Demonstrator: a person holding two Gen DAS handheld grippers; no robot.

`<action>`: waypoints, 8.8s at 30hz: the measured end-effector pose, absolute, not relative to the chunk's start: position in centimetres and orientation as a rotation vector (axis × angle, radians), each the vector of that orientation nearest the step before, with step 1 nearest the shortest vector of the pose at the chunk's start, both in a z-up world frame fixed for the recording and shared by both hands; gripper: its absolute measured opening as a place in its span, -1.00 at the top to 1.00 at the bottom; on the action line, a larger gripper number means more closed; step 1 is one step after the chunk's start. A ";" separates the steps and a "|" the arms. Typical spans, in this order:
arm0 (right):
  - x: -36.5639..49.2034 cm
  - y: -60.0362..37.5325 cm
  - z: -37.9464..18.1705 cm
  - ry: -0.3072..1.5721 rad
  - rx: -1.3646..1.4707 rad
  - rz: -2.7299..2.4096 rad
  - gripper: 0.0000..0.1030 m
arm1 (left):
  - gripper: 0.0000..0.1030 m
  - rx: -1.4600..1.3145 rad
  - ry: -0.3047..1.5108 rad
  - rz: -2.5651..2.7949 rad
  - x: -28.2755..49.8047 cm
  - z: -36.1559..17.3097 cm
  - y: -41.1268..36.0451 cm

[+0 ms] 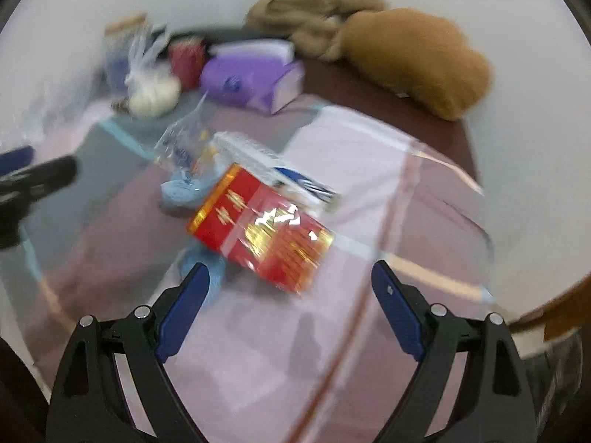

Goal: Collect trash
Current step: 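Grasp the red cigarette box with the right gripper while the left gripper grasps the blue cloth, then lift the red cigarette box and blue cloth off the bed toward the bin, then carry the cigarette box and blue cloth over the bin and open both grippers, then grasp the white ointment box with the right gripper while the left gripper grasps the clear plastic wrapper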

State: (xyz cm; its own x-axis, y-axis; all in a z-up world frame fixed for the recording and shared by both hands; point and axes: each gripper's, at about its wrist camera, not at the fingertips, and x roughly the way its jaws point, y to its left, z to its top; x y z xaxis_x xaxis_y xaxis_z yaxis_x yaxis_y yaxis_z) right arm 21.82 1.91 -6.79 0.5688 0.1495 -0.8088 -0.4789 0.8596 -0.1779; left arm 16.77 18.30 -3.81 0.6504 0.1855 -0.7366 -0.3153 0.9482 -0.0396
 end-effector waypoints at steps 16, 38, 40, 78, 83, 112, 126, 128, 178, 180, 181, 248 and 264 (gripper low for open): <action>23.1 2.8 -7.8 0.958 -0.401 0.468 -0.24 | -0.85 -0.260 0.915 0.213 20.3 -6.1 21.4; 14.8 -7.2 -4.2 0.894 -0.202 0.390 0.50 | 0.95 -0.063 1.032 0.010 24.7 -8.4 8.3; 14.6 -7.2 -4.2 0.893 -0.200 0.398 0.50 | 0.95 -0.061 1.006 -0.020 23.0 -7.8 8.3; 11.3 -7.8 -4.1 0.805 -0.160 0.328 0.52 | 0.62 -0.048 0.974 -0.113 19.4 -7.1 8.9; 10.6 -8.4 -4.3 0.799 -0.147 0.317 0.52 | 0.59 0.019 0.952 -0.208 14.1 -6.6 8.7; 12.2 -6.8 -4.6 0.808 -0.133 0.275 0.57 | 0.36 0.031 0.956 -0.170 15.0 -8.5 8.5; 6.1 -13.1 2.0 0.596 -0.142 0.096 0.57 | 0.36 0.124 0.730 -0.063 12.1 -1.7 4.6; 5.5 -14.8 2.7 0.575 -0.127 0.057 0.57 | 0.36 0.140 0.702 -0.075 11.7 -0.9 3.2; 1.6 -34.2 -0.6 0.615 0.119 -0.206 0.56 | -0.40 0.082 0.795 -0.794 17.3 2.3 -24.0; 2.0 -34.0 -0.7 0.620 0.120 -0.202 0.56 | -0.43 0.093 0.758 -0.771 17.1 2.8 -23.2; 2.1 -34.0 -0.8 0.622 0.122 -0.200 0.56 | -0.46 0.095 0.747 -0.757 16.9 3.0 -22.8; 32.7 6.7 -9.6 1.020 -0.508 0.564 -0.32 | 0.76 -0.382 1.004 0.021 26.6 -9.6 18.6; 32.5 6.0 -8.8 1.019 -0.521 0.514 -0.49 | 0.76 -0.403 0.936 0.103 25.5 -8.6 19.9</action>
